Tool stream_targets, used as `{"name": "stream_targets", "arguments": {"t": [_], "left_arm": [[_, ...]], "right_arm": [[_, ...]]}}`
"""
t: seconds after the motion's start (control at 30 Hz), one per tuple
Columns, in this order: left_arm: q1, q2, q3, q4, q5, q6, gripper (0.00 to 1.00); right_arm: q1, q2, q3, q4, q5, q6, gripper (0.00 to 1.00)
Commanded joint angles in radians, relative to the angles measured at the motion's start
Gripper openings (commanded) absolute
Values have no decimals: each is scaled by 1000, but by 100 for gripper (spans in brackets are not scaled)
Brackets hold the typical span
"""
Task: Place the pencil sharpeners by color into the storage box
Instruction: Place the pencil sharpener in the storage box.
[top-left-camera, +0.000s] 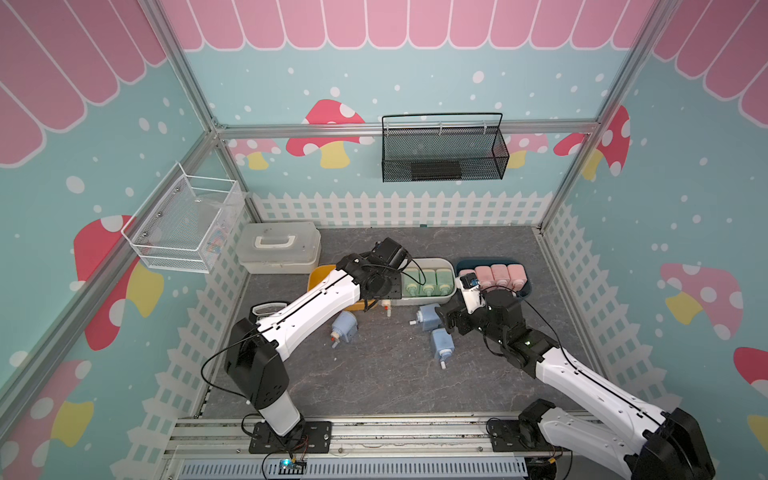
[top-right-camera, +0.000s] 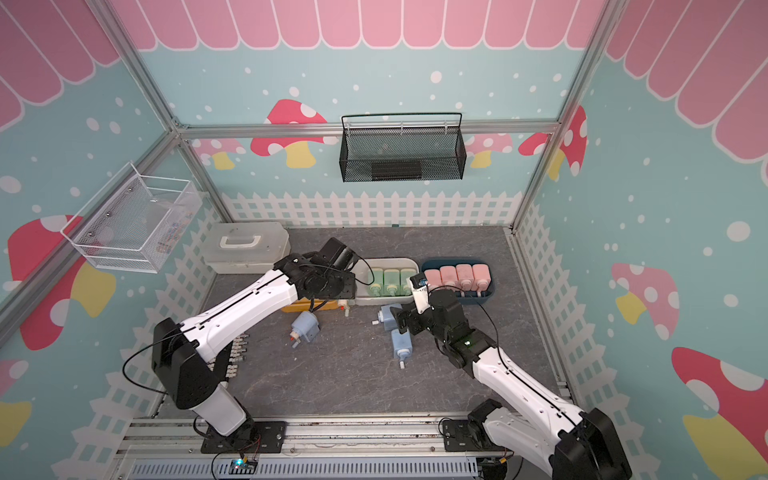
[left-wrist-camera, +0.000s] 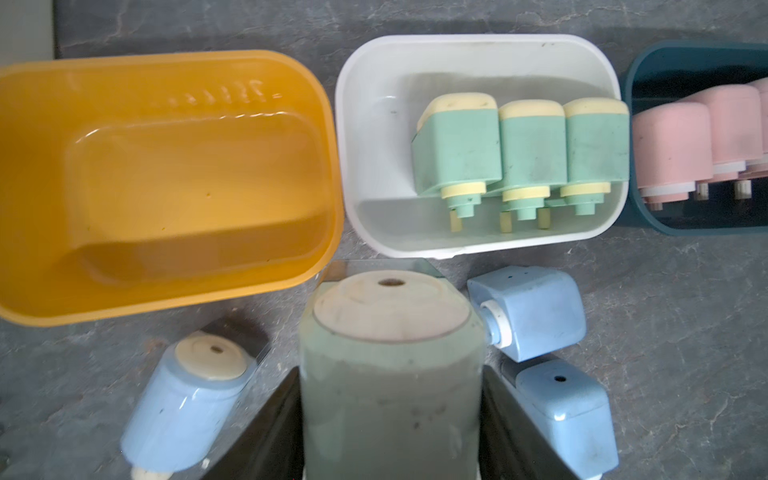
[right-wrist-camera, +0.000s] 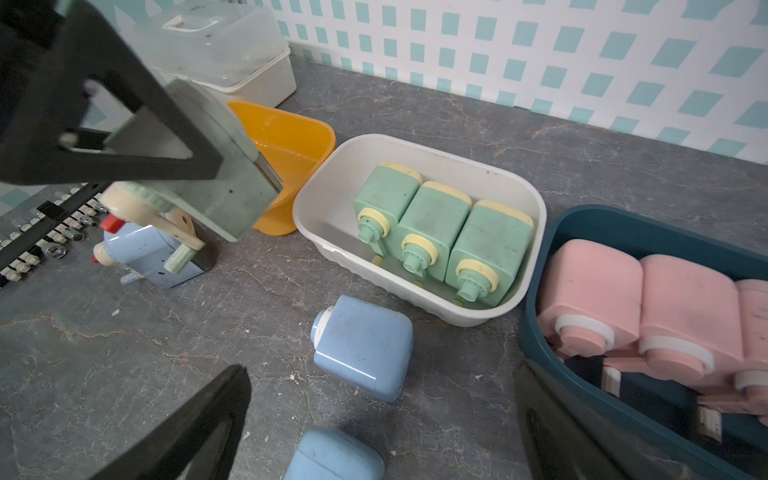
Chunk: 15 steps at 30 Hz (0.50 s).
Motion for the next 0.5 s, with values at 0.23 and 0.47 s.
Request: {"name": "stream_targets", "arguments": {"t": [0.23, 0.47], "left_arm": [[43, 177, 219, 22, 28, 83, 0], [76, 221, 240, 23, 5, 66, 0]], "right_arm": [[6, -190, -71, -109, 105, -22, 99], [7, -253, -116, -133, 130, -17, 99]]}}
